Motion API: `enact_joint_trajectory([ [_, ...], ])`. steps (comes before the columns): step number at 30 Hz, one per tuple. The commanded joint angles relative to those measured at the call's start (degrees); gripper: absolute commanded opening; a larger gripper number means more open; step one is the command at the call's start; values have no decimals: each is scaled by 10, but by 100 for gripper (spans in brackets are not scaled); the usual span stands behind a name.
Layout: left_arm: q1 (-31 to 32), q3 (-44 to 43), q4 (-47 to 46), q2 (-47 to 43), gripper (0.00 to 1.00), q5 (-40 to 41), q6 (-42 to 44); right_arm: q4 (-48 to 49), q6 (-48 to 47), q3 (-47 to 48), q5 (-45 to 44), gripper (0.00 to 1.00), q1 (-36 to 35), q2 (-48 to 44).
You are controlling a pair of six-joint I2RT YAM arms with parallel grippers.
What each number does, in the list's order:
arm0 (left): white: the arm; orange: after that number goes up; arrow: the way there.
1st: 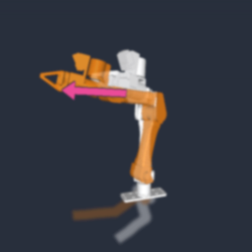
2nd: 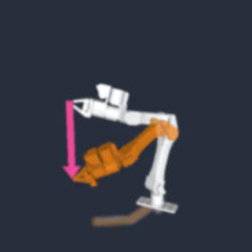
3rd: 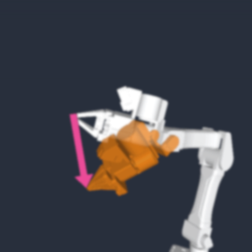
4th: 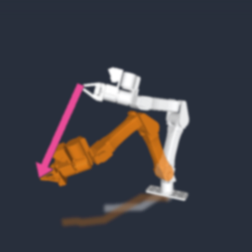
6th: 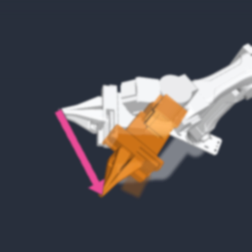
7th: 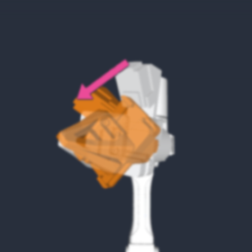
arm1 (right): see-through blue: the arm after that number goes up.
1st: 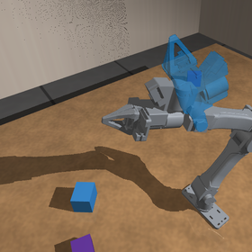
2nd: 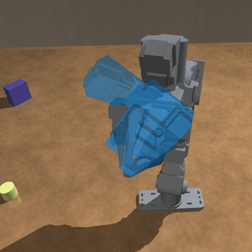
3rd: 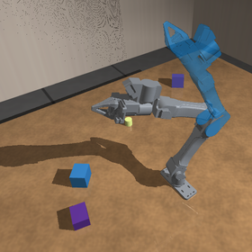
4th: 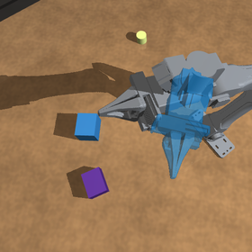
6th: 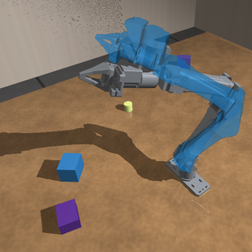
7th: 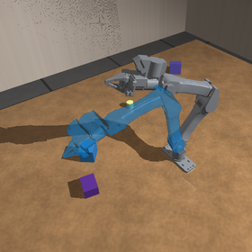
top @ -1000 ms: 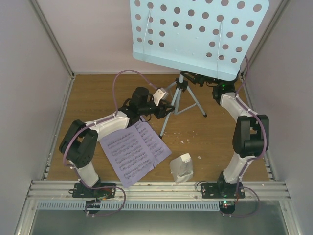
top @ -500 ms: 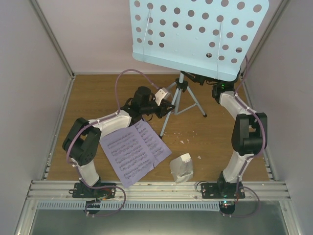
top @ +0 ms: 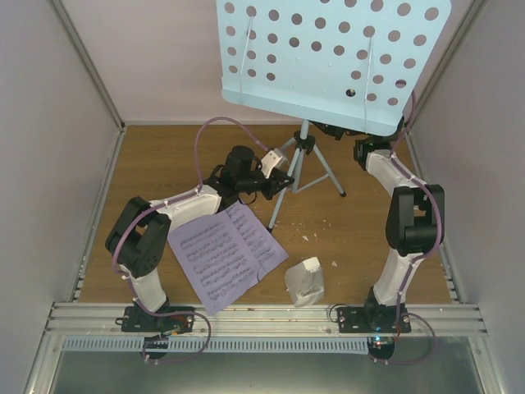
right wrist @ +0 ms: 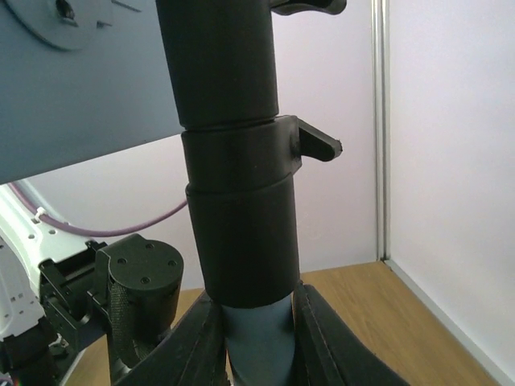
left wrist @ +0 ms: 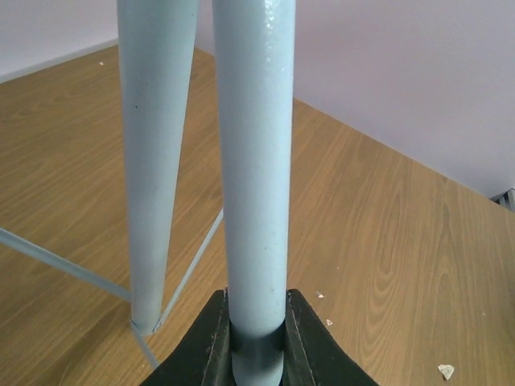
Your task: Pack up the instrument practice props
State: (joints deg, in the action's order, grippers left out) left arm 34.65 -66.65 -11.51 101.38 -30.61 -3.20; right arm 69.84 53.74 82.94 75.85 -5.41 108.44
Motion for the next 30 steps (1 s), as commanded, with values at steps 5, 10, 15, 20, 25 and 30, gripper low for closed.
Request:
enact_joint_trajectory([
  [5,1,-16,-48,-1,0,13,4,-167,-120,-32,-33,1,-8,-61],
  [10,1,-17,-80,-11,0,6,-8,-236,-184,-74,-53,1,-9,-97],
  [15,1,-26,-121,-20,0,3,-28,-291,-232,-101,-58,0,-9,-117],
  [20,1,-44,-157,-30,0,3,-48,-298,-241,-126,-56,1,-10,-130],
  [25,1,-69,-188,-42,0,3,-69,-298,-246,-147,-57,1,-10,-140],
  [30,1,-82,-218,-57,0,9,-85,-298,-249,-163,-57,1,-10,-148],
])
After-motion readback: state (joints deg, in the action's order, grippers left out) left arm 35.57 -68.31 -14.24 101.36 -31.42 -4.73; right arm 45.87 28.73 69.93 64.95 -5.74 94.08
